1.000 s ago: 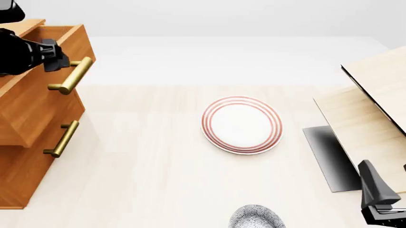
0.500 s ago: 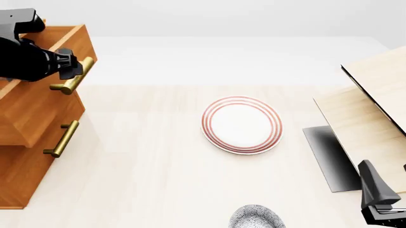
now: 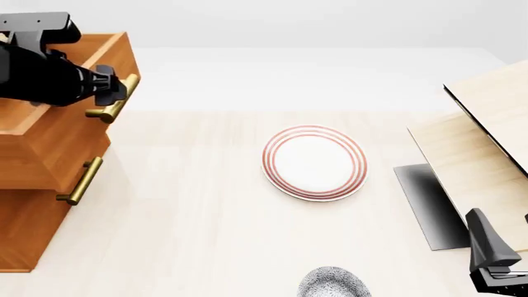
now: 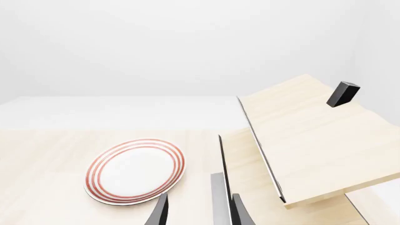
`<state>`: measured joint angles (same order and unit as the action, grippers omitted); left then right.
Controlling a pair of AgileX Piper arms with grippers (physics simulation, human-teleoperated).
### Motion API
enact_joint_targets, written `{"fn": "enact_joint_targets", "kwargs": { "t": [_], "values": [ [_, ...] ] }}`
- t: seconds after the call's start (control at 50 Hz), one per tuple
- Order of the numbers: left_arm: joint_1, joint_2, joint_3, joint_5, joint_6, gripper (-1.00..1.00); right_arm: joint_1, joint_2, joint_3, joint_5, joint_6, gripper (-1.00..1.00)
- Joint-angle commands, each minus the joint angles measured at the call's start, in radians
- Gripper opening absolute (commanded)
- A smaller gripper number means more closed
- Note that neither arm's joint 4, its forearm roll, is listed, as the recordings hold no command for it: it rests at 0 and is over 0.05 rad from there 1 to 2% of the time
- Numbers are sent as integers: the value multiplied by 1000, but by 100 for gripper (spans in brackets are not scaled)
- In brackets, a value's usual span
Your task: Open the top drawer of the cabinet and put the bowl in it.
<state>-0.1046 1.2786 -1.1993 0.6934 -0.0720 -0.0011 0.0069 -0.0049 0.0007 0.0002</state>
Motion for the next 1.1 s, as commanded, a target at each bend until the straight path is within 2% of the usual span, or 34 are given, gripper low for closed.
{"fn": "enact_joint_targets", "kwargs": {
  "t": [0.02,0.38,0.42,0.44,0.46,0.5,0.74,1.1],
  "values": [
    [-48,9,-4,2,14,100,0,-2,1,0,0,100],
    [-111,-24,-44,68,33,100,0,-2,1,0,0,100],
    [-115,-18,-37,67,40,100,0,-2,1,0,0,100],
    [-148,-6,-40,63,6,100,0,-2,1,0,0,100],
    [-154,-3,-35,61,3,100,0,-2,1,0,0,100],
    [-142,-17,-22,58,24,100,0,-2,1,0,0,100],
    [-208,9,-35,56,18,100,0,-2,1,0,0,100],
    [-241,7,-34,59,32,100,0,-2,1,0,0,100]
  ]
}}
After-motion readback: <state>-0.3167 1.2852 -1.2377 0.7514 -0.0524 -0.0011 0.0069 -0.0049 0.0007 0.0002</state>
